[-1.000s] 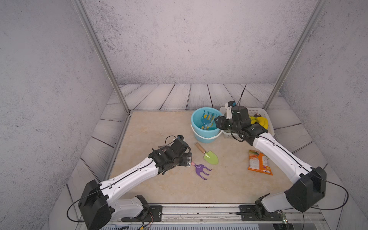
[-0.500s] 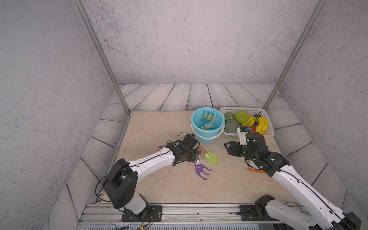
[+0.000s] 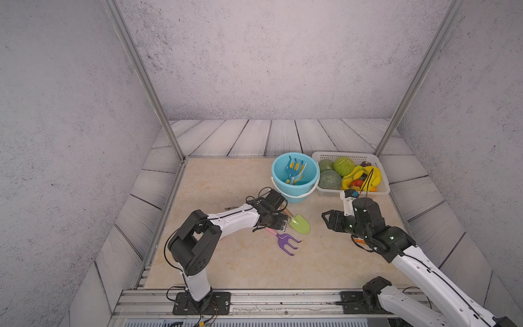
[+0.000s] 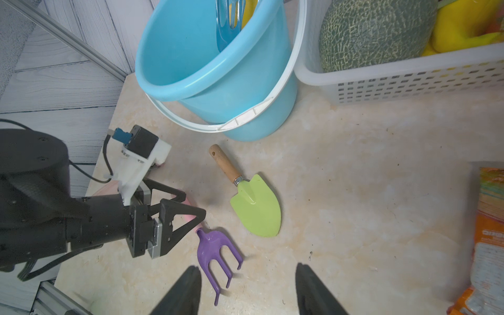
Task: Organize the gardening tools
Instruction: Pick up the gardening tool from the center of the board.
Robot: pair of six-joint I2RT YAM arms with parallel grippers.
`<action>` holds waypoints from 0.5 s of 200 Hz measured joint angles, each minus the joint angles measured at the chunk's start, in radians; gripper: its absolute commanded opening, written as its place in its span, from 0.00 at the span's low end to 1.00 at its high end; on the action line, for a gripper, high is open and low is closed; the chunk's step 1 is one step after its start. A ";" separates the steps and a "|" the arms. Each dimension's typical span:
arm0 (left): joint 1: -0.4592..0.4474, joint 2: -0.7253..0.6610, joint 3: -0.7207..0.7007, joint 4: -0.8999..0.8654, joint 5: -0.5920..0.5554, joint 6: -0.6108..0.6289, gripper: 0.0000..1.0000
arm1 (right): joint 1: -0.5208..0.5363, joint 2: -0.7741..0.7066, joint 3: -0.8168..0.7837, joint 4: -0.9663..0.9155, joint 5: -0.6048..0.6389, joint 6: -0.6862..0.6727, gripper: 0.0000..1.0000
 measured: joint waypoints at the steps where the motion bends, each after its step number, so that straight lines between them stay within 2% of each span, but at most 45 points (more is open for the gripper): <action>1: 0.000 0.001 0.001 0.000 0.000 0.000 0.81 | 0.000 0.000 0.000 0.000 0.000 0.000 0.60; 21: 0.008 0.023 0.012 0.006 0.004 0.009 0.79 | 0.000 -0.001 -0.005 -0.001 -0.002 0.004 0.60; 52: 0.014 0.038 0.008 0.006 0.005 0.013 0.71 | 0.000 -0.001 -0.015 -0.001 -0.003 0.006 0.60; 100: 0.027 0.008 -0.089 0.019 0.003 0.006 0.69 | 0.000 -0.001 -0.035 0.000 -0.008 0.011 0.59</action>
